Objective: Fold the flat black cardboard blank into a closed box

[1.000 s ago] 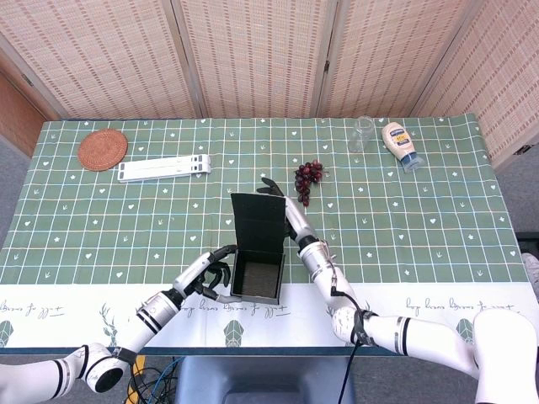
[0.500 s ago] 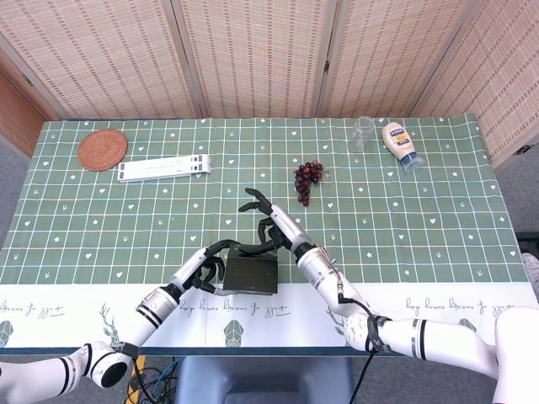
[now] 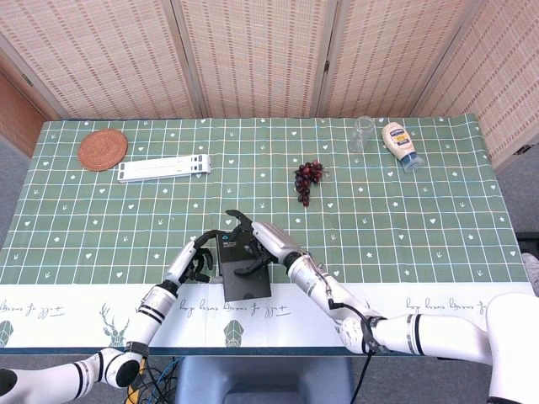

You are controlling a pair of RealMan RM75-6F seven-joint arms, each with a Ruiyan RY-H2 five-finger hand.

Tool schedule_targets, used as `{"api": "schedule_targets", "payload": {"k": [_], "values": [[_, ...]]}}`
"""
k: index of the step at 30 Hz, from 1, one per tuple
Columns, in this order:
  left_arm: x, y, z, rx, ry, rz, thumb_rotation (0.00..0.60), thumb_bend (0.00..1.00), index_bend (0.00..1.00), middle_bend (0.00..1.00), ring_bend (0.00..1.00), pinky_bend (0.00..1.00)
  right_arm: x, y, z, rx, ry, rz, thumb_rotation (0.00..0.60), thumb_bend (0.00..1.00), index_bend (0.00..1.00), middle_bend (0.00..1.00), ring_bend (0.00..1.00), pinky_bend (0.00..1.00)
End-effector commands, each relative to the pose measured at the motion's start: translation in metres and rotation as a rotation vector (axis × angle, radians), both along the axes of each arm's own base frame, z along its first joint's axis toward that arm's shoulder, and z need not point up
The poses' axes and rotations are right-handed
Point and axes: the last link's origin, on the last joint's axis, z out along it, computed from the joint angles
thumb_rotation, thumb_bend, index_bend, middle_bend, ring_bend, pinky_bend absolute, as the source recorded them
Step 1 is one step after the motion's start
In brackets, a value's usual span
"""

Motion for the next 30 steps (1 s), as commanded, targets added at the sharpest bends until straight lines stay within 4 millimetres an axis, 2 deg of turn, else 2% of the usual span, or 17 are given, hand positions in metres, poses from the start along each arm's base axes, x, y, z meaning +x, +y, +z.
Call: {"api": "schedule_targets", "payload": {"k": [1, 6, 9, 11, 12, 17, 23, 30], "values": [[-0.003, 0.001, 0.001, 0.043, -0.006, 0.048, 0.600, 0.13, 0.25, 0.25, 0.63, 0.83, 0.002, 0.002, -0.005, -0.061, 0.090, 0.082, 0.600, 0.00, 0.02, 0.33, 0.77, 1.00], [-0.004, -0.002, -0.001, 0.051, -0.005, 0.083, 0.600, 0.13, 0.22, 0.25, 0.63, 0.83, 0.003, 0.001, -0.014, -0.144, 0.193, 0.168, 0.600, 0.00, 0.08, 0.33, 0.77, 1.00], [-0.004, -0.005, -0.002, 0.016, 0.002, 0.081, 0.600, 0.13, 0.11, 0.21, 0.63, 0.83, 0.003, 0.000, -0.020, -0.162, 0.225, 0.188, 0.600, 0.00, 0.11, 0.33, 0.77, 1.00], [-0.004, -0.005, -0.001, -0.016, 0.025, 0.061, 0.600, 0.12, 0.01, 0.12, 0.62, 0.83, 0.003, 0.001, -0.024, -0.168, 0.237, 0.196, 0.600, 0.00, 0.12, 0.33, 0.77, 1.00], [-0.005, -0.005, 0.001, -0.022, 0.032, 0.054, 0.600, 0.12, 0.00, 0.10, 0.62, 0.83, 0.003, 0.001, -0.025, -0.173, 0.240, 0.199, 0.600, 0.00, 0.13, 0.33, 0.77, 1.00], [-0.005, -0.004, 0.006, -0.043, 0.046, 0.041, 0.600, 0.11, 0.00, 0.00, 0.61, 0.83, 0.005, 0.003, -0.031, -0.182, 0.251, 0.215, 0.600, 0.00, 0.14, 0.33, 0.77, 1.00], [-0.011, -0.004, 0.015, -0.051, 0.072, 0.034, 0.600, 0.11, 0.00, 0.00, 0.60, 0.83, 0.005, 0.005, -0.033, -0.194, 0.264, 0.232, 0.600, 0.00, 0.14, 0.33, 0.77, 1.00], [-0.028, -0.007, 0.038, -0.026, 0.145, 0.009, 0.600, 0.11, 0.00, 0.00, 0.60, 0.83, 0.000, 0.009, -0.033, -0.202, 0.270, 0.238, 0.600, 0.00, 0.16, 0.33, 0.77, 1.00]]}}
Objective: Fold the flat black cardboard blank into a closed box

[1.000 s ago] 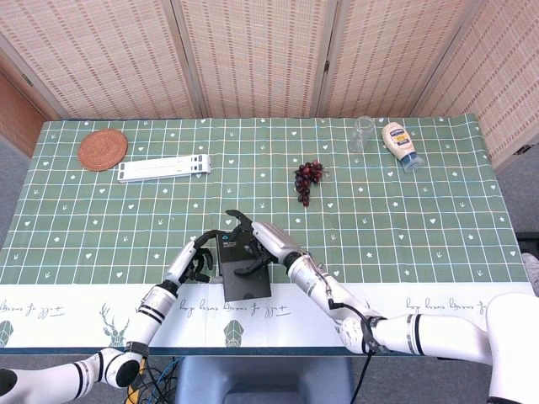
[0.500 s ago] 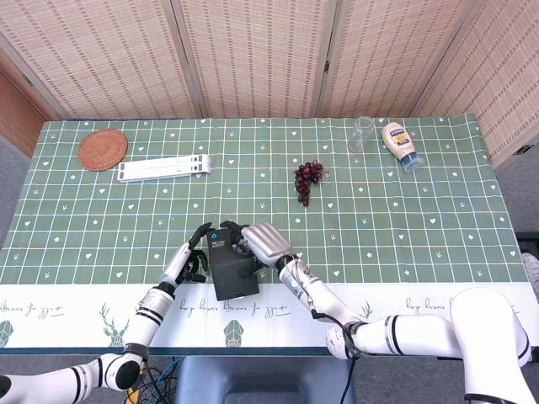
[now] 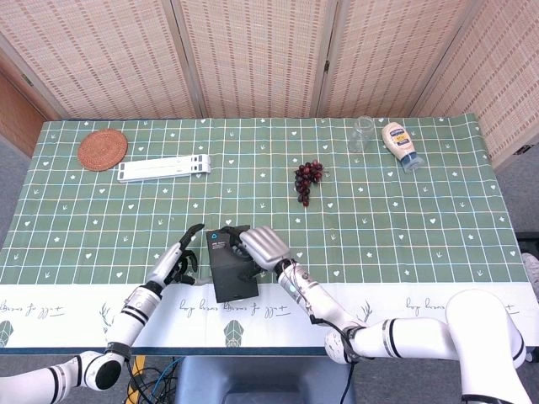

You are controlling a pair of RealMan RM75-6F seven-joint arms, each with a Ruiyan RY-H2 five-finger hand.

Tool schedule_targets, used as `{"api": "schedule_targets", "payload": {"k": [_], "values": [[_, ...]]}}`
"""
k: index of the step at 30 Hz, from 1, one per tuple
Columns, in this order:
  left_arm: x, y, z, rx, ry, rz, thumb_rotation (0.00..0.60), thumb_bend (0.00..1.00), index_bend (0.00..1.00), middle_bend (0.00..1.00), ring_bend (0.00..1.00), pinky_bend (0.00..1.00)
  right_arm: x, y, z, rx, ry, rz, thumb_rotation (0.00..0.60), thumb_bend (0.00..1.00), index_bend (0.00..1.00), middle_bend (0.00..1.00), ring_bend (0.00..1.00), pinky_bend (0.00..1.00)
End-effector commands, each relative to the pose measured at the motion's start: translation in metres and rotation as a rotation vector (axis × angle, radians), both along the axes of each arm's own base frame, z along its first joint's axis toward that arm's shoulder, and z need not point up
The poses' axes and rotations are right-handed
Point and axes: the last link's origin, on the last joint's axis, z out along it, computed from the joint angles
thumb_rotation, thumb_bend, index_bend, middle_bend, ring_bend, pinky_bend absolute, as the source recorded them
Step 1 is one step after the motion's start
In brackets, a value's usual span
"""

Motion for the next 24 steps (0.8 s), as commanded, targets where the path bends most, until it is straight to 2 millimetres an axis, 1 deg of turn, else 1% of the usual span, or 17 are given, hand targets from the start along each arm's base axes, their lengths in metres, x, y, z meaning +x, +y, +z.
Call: {"api": "schedule_targets", "payload": {"k": [1, 6, 11, 16, 24], "values": [[-0.008, -0.002, 0.012, 0.013, 0.023, 0.001, 0.600, 0.11, 0.00, 0.00, 0.60, 0.83, -0.002, 0.003, -0.001, -0.008, 0.008, 0.015, 0.600, 0.00, 0.16, 0.33, 0.77, 1.00], [-0.016, 0.001, 0.031, 0.055, 0.028, 0.018, 0.600, 0.11, 0.00, 0.00, 0.59, 0.83, -0.002, 0.007, -0.002, -0.050, 0.041, 0.085, 0.600, 0.00, 0.18, 0.33, 0.77, 1.00], [-0.022, -0.001, 0.048, 0.091, 0.047, 0.004, 0.600, 0.11, 0.00, 0.00, 0.59, 0.83, -0.010, 0.009, -0.009, -0.146, 0.123, 0.193, 0.600, 0.00, 0.20, 0.32, 0.77, 1.00], [-0.026, -0.005, 0.057, 0.107, 0.061, -0.015, 0.600, 0.11, 0.00, 0.00, 0.59, 0.83, -0.015, 0.013, -0.021, -0.189, 0.171, 0.256, 0.600, 0.02, 0.20, 0.30, 0.77, 1.00], [-0.025, -0.007, 0.065, 0.110, 0.044, -0.031, 0.600, 0.11, 0.00, 0.00, 0.59, 0.83, -0.026, 0.012, -0.033, -0.259, 0.219, 0.327, 0.600, 0.05, 0.22, 0.29, 0.77, 1.00]]}}
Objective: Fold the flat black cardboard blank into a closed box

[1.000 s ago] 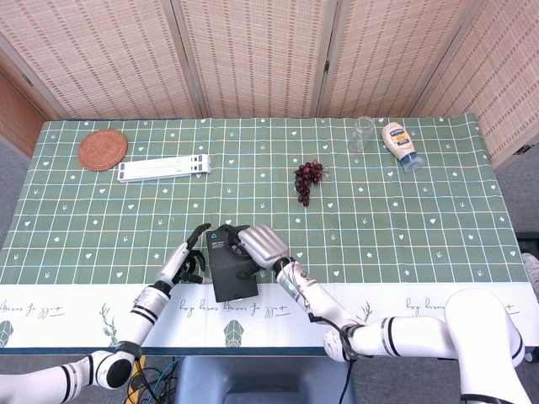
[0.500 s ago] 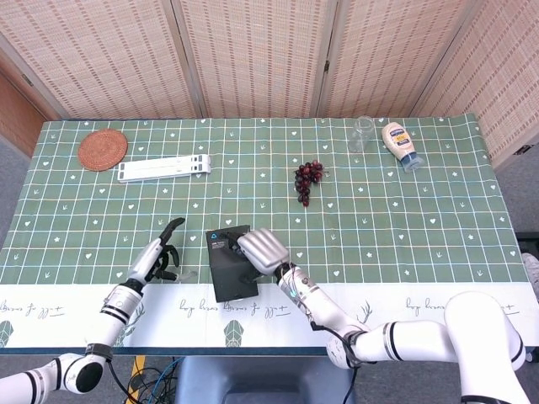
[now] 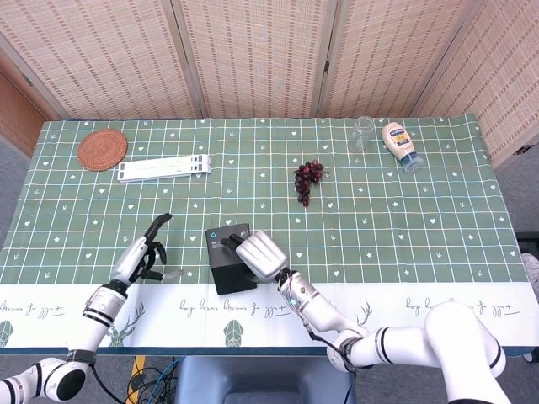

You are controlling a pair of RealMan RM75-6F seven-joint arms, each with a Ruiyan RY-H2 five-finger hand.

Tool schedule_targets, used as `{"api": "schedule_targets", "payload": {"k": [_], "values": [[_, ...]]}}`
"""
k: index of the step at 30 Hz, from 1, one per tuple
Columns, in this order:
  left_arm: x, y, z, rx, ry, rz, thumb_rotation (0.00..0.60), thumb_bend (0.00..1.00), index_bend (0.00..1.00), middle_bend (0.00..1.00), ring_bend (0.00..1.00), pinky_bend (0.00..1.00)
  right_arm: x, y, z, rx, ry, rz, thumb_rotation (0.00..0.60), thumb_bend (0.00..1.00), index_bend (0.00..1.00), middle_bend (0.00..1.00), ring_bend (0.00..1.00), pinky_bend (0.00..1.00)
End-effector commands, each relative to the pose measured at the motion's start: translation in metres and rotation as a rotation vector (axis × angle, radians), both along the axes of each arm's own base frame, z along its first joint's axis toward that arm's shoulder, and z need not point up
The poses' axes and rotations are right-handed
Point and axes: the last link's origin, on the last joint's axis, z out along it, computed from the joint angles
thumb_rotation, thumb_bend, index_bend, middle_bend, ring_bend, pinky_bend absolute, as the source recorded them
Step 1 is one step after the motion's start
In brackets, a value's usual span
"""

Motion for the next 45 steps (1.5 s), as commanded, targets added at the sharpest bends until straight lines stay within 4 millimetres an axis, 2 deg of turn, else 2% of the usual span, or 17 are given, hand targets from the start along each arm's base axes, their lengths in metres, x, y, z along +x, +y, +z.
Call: {"api": "schedule_targets", "payload": {"k": [1, 15, 22, 37, 41, 45], "values": [[0.000, -0.001, 0.002, 0.000, -0.004, 0.001, 0.600, 0.11, 0.00, 0.00, 0.59, 0.83, -0.005, 0.002, -0.005, -0.023, 0.011, 0.031, 0.600, 0.07, 0.23, 0.29, 0.77, 1.00], [-0.003, 0.000, 0.009, 0.019, -0.032, 0.015, 0.600, 0.11, 0.00, 0.00, 0.59, 0.83, -0.012, -0.004, -0.013, -0.074, 0.018, 0.091, 0.600, 0.38, 0.34, 0.36, 0.77, 1.00], [-0.005, 0.000, 0.011, 0.024, -0.040, 0.023, 0.600, 0.11, 0.00, 0.00, 0.58, 0.83, -0.014, -0.005, -0.017, -0.111, 0.050, 0.143, 0.600, 0.40, 0.35, 0.37, 0.77, 1.00], [-0.006, 0.000, 0.012, 0.020, -0.051, 0.022, 0.600, 0.11, 0.00, 0.00, 0.58, 0.83, -0.019, -0.005, -0.018, -0.115, 0.041, 0.144, 0.600, 0.39, 0.35, 0.38, 0.77, 1.00], [-0.002, 0.001, 0.018, 0.044, -0.056, 0.007, 0.600, 0.11, 0.00, 0.00, 0.58, 0.83, -0.017, -0.004, -0.003, -0.098, -0.030, 0.100, 0.600, 0.37, 0.35, 0.37, 0.77, 1.00], [0.002, 0.001, 0.027, 0.090, -0.026, -0.029, 0.600, 0.11, 0.00, 0.00, 0.58, 0.82, -0.022, -0.006, 0.026, -0.112, -0.081, 0.074, 0.600, 0.37, 0.32, 0.37, 0.74, 1.00]]}}
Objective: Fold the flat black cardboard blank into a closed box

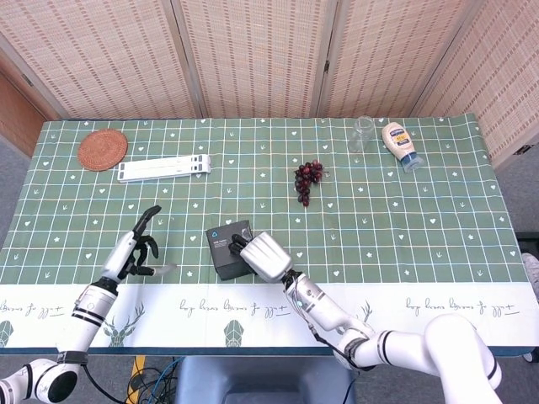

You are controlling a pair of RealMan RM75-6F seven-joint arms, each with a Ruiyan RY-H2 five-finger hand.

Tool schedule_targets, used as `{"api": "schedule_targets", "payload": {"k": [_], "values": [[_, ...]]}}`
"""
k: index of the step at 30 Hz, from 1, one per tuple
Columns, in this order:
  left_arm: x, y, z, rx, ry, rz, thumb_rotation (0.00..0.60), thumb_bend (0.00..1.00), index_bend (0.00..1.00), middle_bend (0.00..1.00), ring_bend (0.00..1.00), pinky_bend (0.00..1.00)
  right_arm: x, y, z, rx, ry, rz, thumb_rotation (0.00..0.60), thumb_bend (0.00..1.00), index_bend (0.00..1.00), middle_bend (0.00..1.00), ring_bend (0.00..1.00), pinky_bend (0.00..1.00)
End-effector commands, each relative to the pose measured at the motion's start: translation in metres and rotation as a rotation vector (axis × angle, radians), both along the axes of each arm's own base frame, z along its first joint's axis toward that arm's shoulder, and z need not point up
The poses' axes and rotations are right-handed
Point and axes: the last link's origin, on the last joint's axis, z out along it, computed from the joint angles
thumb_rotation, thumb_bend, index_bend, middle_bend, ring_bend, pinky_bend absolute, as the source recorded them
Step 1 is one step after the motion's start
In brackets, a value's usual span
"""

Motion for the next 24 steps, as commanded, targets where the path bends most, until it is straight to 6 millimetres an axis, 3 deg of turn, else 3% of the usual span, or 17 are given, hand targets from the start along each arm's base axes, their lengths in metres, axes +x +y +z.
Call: {"api": "schedule_targets", "payload": {"k": [1, 8, 10, 16, 24], "values": [[0.002, 0.000, 0.008, 0.043, 0.046, -0.031, 0.600, 0.11, 0.00, 0.00, 0.56, 0.81, -0.010, -0.003, 0.035, -0.016, -0.058, -0.039, 0.600, 0.37, 0.31, 0.37, 0.73, 1.00], [-0.007, -0.003, 0.026, 0.148, 0.235, -0.067, 0.600, 0.11, 0.00, 0.00, 0.29, 0.65, -0.047, 0.005, 0.093, -0.009, -0.071, -0.143, 0.600, 0.37, 0.26, 0.35, 0.61, 1.00], [-0.011, -0.005, 0.032, 0.185, 0.302, -0.067, 0.600, 0.11, 0.00, 0.00, 0.26, 0.60, -0.063, 0.008, 0.110, -0.025, -0.043, -0.169, 0.600, 0.37, 0.25, 0.33, 0.57, 0.97], [-0.028, -0.019, 0.049, 0.266, 0.495, -0.046, 0.600, 0.11, 0.00, 0.00, 0.25, 0.54, -0.115, 0.026, 0.156, -0.079, 0.018, -0.277, 0.600, 0.37, 0.25, 0.29, 0.43, 0.70], [-0.055, -0.052, 0.067, 0.313, 0.689, 0.033, 0.600, 0.11, 0.00, 0.00, 0.21, 0.51, -0.184, 0.065, 0.201, -0.164, 0.031, -0.416, 0.600, 0.37, 0.25, 0.29, 0.37, 0.53]]}}
